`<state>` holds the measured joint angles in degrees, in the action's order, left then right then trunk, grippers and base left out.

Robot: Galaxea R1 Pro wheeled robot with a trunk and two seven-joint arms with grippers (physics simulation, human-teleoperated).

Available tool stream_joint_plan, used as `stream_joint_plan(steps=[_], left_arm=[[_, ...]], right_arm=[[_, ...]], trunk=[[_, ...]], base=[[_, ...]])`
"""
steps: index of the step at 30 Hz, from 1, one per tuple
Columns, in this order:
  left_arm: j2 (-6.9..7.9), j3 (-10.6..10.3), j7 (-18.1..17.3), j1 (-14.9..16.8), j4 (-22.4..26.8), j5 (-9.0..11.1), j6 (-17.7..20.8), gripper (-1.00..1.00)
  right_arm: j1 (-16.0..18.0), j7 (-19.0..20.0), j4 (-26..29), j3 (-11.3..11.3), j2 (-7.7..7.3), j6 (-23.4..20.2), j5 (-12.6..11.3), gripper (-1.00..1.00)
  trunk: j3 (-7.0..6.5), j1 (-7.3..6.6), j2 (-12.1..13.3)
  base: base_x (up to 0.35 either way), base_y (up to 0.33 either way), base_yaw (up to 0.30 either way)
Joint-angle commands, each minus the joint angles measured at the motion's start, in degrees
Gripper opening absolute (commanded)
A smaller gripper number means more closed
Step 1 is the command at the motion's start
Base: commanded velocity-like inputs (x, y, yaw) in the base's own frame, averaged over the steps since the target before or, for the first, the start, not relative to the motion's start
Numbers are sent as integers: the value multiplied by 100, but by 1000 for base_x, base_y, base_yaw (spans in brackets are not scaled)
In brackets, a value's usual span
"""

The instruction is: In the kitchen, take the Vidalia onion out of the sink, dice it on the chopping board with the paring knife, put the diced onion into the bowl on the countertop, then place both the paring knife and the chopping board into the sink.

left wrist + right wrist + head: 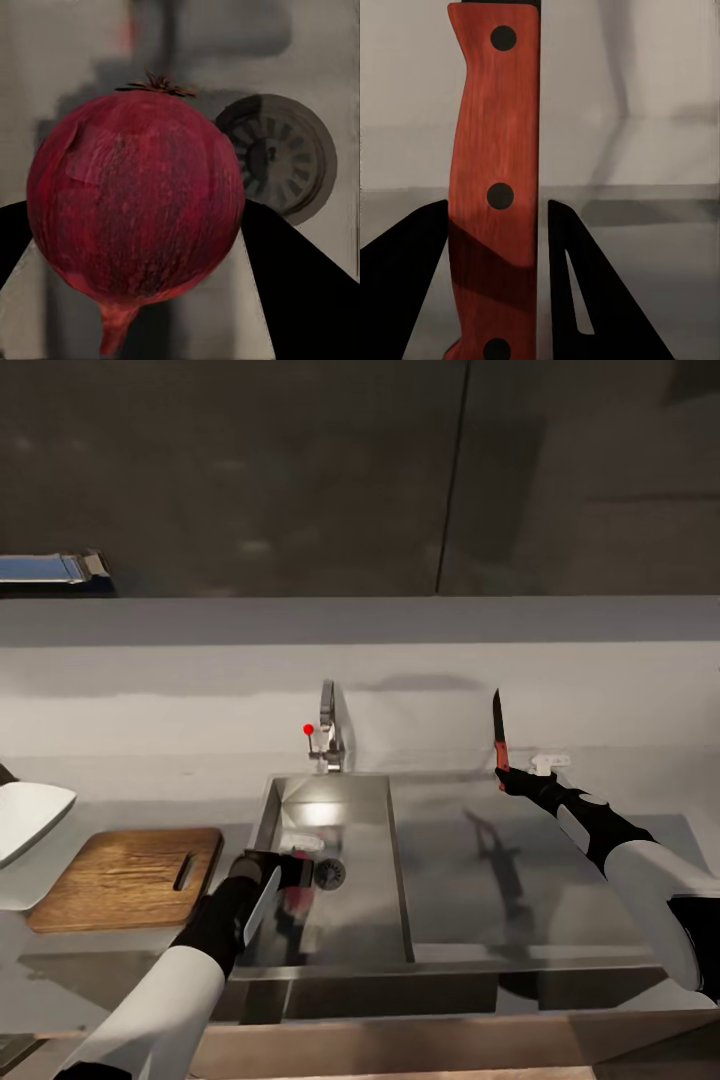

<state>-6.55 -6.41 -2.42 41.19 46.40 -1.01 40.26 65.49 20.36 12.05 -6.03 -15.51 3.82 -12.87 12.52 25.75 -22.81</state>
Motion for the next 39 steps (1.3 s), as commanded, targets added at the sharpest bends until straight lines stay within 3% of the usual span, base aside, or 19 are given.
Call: stream_joint_plan(steps=[1, 10, 20, 24, 31, 35, 39], left_arm=[[2, 0, -24, 3, 58, -22, 36, -100], [2, 0, -18, 3, 139, -22, 43, -100], [0, -8, -13, 3, 627, -14, 126, -100], [1, -9, -13, 3, 1034, -13, 419, -100], [4, -9, -13, 3, 1619, -13, 600, -100], [4, -9, -18, 3, 2187, -18, 1248, -100], [11, -9, -21, 3, 2520, -21, 1447, -100]], right_arm=[[7, 12, -10, -48, -5, 22, -57, -100], [7, 12, -10, -48, -3, 22, -58, -100], [7, 14, -10, -48, 11, 31, -58, -100], [7, 13, -10, -48, 13, 38, -58, -100], [7, 15, -10, -48, 13, 40, -58, -100], [7, 17, -10, -48, 13, 40, -58, -100], [7, 17, -10, -48, 13, 40, -58, -100]], trunk=[[2, 4, -11], [-79, 4, -11], [-170, 4, -11], [-206, 4, -11], [-270, 4, -11], [-306, 4, -11], [-342, 4, -11]], base=[[-68, 0, 0], [-230, 0, 0], [-328, 2, 0], [-141, 81, 0], [-15, 20, 0], [-1, 1, 0], [0, 0, 0]])
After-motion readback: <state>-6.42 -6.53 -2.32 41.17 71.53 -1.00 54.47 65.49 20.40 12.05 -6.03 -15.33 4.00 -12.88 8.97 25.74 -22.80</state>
